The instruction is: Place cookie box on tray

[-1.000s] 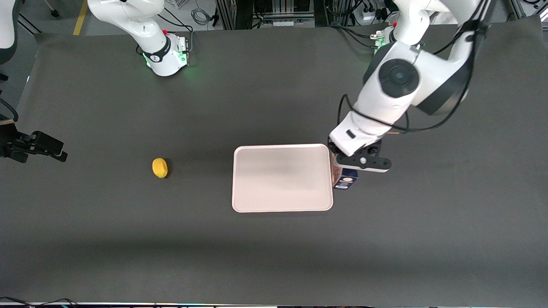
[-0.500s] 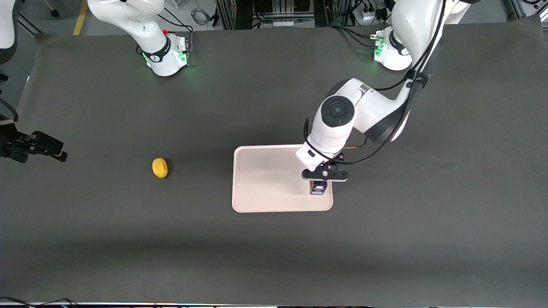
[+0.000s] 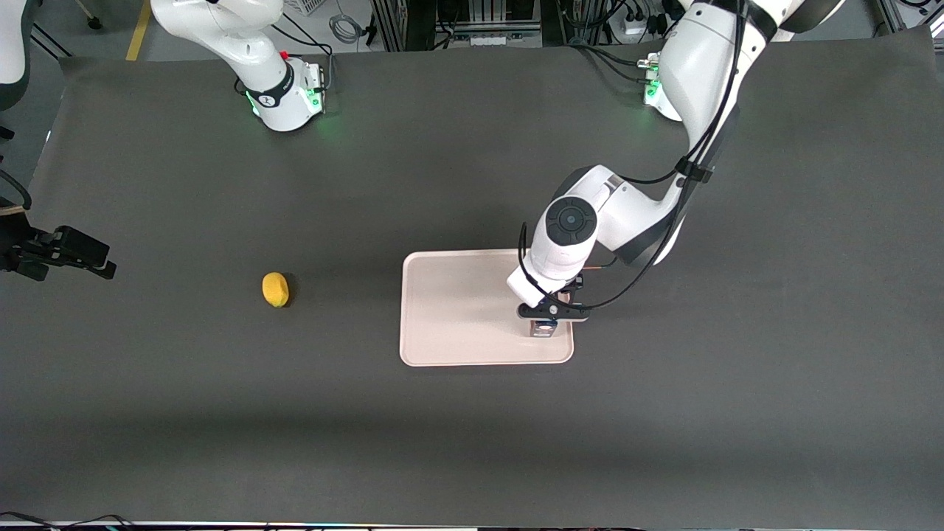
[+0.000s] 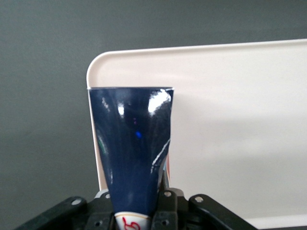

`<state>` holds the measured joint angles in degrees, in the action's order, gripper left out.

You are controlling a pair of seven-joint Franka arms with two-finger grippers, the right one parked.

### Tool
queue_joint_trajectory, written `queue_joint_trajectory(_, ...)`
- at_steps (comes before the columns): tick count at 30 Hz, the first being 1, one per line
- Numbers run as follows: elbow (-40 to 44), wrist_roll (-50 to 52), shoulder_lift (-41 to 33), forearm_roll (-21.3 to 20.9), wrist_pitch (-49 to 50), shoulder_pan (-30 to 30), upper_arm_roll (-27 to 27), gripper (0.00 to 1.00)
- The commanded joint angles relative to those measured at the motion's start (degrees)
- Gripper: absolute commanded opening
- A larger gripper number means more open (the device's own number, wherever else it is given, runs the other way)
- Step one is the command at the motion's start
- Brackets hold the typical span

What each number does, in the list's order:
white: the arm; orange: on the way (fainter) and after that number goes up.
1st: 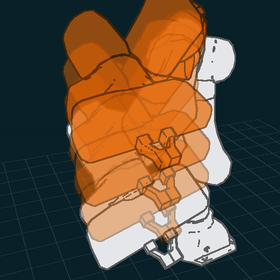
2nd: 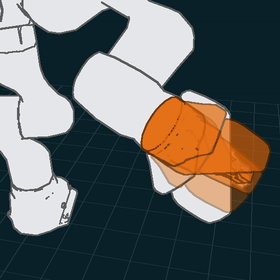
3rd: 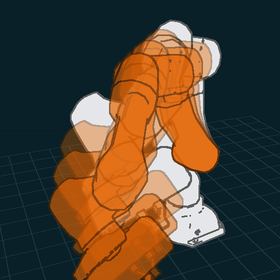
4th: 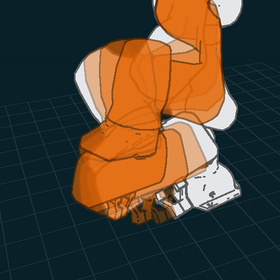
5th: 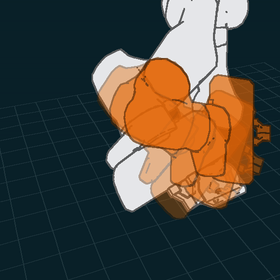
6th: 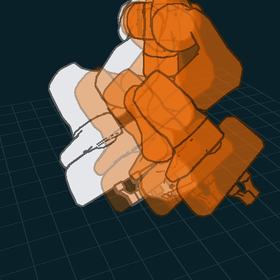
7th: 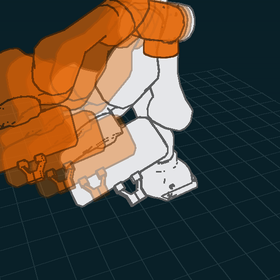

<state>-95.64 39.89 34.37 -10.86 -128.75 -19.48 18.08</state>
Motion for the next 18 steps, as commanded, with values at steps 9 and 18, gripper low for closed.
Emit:
queue_joint_trajectory(9, -0.16, 2.3, 0.96, -1.18, -2.12, -1.0, -2.09, 0.26)
queue_joint_trajectory(18, -0.07, 2.82, 1.14, -1.09, -2.21, -1.26, -2.26, 0.65)
